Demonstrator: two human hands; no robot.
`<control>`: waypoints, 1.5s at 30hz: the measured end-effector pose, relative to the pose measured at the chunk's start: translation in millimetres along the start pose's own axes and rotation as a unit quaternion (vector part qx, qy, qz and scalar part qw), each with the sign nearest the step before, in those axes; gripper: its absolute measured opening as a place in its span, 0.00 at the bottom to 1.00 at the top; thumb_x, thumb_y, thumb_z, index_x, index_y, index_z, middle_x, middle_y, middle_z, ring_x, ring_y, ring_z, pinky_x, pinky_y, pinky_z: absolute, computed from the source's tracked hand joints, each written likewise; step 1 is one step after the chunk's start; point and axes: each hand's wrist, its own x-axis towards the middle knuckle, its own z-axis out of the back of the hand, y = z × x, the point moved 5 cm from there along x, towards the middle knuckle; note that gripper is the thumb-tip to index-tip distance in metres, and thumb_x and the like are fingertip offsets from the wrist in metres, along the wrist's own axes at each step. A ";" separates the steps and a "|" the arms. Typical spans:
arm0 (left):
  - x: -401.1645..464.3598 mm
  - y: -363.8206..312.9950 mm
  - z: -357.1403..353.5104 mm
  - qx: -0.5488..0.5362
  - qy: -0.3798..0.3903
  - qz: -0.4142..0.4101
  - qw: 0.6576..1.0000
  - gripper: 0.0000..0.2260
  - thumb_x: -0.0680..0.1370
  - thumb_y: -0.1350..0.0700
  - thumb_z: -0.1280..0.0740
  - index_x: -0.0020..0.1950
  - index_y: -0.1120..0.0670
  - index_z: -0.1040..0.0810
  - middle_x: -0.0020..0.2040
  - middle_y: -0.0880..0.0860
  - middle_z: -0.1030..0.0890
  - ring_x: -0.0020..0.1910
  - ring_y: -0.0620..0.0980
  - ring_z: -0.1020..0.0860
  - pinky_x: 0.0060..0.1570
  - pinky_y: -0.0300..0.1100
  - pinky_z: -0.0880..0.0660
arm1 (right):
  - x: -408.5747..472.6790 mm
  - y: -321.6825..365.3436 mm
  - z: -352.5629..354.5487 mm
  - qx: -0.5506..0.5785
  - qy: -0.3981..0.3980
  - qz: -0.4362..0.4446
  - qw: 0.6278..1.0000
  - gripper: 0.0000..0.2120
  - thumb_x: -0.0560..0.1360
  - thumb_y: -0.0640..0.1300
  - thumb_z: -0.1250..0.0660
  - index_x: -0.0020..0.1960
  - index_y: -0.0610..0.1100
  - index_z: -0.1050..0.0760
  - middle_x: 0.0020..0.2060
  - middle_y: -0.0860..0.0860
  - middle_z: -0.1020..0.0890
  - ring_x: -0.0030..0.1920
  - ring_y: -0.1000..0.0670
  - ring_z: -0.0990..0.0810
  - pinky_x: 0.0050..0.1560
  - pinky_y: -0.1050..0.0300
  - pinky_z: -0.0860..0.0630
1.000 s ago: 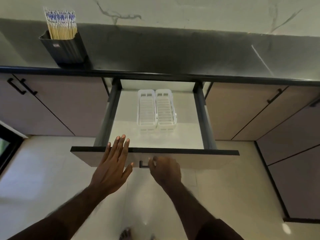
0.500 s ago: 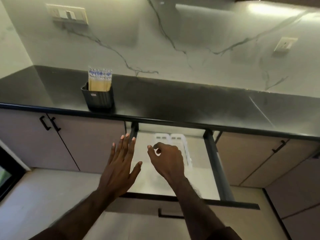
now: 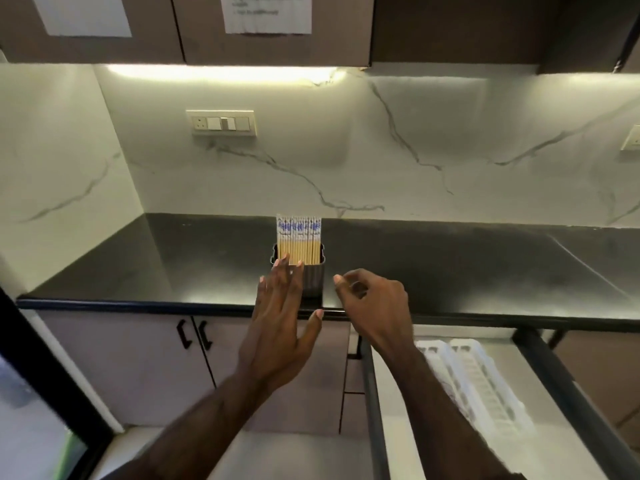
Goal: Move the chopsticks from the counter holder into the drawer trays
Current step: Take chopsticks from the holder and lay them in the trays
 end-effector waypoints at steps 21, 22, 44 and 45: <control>209.5 265.3 -107.6 -0.211 0.010 0.300 0.930 0.22 0.77 0.53 0.32 0.70 0.56 0.28 0.69 0.55 0.26 0.70 0.51 0.29 0.66 0.44 0.32 | 238.3 -13.0 -229.0 0.057 0.068 -0.003 0.996 0.12 0.78 0.48 0.34 0.60 0.47 0.21 0.51 0.51 0.15 0.48 0.57 0.18 0.53 0.60 0.20; 217.0 276.2 -116.9 -0.228 0.020 0.325 0.918 0.23 0.77 0.52 0.31 0.70 0.56 0.29 0.69 0.55 0.25 0.69 0.51 0.28 0.65 0.44 0.32 | 245.8 -16.2 -237.8 0.053 0.081 -0.004 0.995 0.12 0.78 0.48 0.35 0.60 0.47 0.21 0.51 0.51 0.15 0.48 0.57 0.18 0.53 0.60 0.20; 263.5 326.0 -162.3 -0.423 -0.015 0.367 0.828 0.03 0.71 0.58 0.24 0.44 0.53 0.14 0.40 0.49 0.13 0.41 0.42 0.17 0.42 0.36 0.23 | 264.3 -41.7 -297.1 0.081 0.144 -0.031 0.986 0.13 0.77 0.49 0.33 0.60 0.48 0.21 0.49 0.52 0.14 0.45 0.58 0.17 0.51 0.58 0.19; 267.5 322.7 -152.5 -0.426 -0.027 0.358 0.831 0.04 0.70 0.59 0.24 0.45 0.53 0.14 0.41 0.49 0.13 0.41 0.43 0.16 0.42 0.34 0.23 | 265.9 -39.9 -295.0 0.090 0.146 -0.030 0.985 0.14 0.76 0.51 0.32 0.59 0.48 0.21 0.47 0.53 0.14 0.44 0.58 0.18 0.50 0.60 0.19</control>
